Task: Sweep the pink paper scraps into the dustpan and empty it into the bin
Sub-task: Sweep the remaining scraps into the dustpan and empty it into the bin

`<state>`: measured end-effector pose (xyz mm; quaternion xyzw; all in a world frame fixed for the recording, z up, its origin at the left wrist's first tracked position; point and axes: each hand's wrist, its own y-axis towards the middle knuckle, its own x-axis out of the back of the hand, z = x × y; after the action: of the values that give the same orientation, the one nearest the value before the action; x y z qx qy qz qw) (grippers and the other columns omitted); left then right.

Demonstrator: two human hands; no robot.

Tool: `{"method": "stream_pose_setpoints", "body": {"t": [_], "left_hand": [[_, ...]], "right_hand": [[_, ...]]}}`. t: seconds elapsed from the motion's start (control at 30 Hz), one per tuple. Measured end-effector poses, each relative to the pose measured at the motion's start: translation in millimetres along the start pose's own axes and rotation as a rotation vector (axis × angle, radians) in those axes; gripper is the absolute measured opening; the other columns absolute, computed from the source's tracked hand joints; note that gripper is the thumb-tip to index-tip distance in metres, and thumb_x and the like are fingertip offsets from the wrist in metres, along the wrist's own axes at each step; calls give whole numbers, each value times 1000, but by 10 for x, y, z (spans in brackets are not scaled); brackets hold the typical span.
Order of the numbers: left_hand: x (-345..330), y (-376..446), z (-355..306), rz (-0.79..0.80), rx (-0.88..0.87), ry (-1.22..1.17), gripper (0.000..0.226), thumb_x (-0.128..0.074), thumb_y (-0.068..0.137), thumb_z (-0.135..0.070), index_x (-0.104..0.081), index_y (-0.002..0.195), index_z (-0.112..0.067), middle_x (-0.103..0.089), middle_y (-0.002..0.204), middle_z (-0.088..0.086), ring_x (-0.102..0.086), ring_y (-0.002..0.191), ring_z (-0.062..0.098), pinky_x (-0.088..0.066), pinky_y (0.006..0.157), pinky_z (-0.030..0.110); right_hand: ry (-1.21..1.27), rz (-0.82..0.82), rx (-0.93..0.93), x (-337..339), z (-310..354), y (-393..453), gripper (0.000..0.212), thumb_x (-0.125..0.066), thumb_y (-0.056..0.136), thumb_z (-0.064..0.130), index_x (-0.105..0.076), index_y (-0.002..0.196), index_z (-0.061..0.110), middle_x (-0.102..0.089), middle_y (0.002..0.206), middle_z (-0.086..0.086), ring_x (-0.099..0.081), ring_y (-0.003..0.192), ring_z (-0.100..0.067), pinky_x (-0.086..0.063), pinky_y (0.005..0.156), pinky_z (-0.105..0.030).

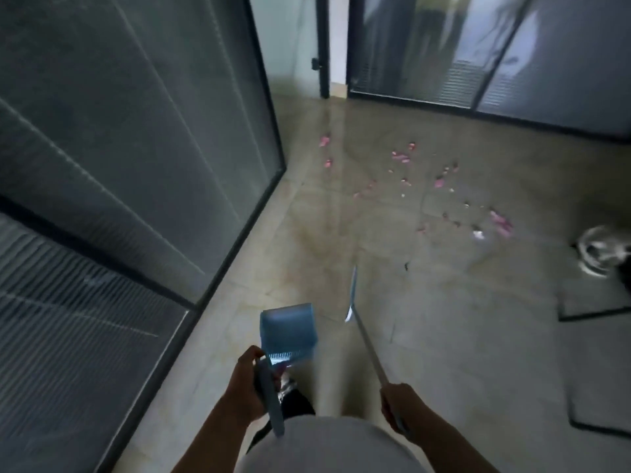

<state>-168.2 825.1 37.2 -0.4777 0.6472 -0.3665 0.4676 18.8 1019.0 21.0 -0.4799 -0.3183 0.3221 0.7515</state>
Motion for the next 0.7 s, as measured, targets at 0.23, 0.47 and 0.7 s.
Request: {"method": "stream_pose_setpoints", "body": {"t": [0.23,0.47,0.7], "left_hand": [[-667,698,-691,6,-12,158,36,-53,81,-42,-52,87,-7,-50,65,10,-42,29,13,-39,34,14],[-982,1082,-1588,44,-28,133,31,-58,84,-41,-49,88,-11,-45,60,3,-40,36,8,-37,37,14],[-906,1428,-2235,-24,-44,134,30,-56,87,-26,-48,113,-12,-47,69,7,-43,33,8,-38,36,13]], "right_hand": [[126,-174,-85,176,466,225,23,-43,89,-2,-48,67,2,-39,51,-8,-34,43,-16,-29,40,-19],[55,-232,-109,-37,1210,496,6,-42,90,0,-46,90,-2,-46,65,-15,-40,47,-20,-33,43,-22],[-62,-134,-160,-317,1843,693,17,-50,85,9,-51,68,11,-52,65,-5,-49,55,-16,-45,53,-23]]}}
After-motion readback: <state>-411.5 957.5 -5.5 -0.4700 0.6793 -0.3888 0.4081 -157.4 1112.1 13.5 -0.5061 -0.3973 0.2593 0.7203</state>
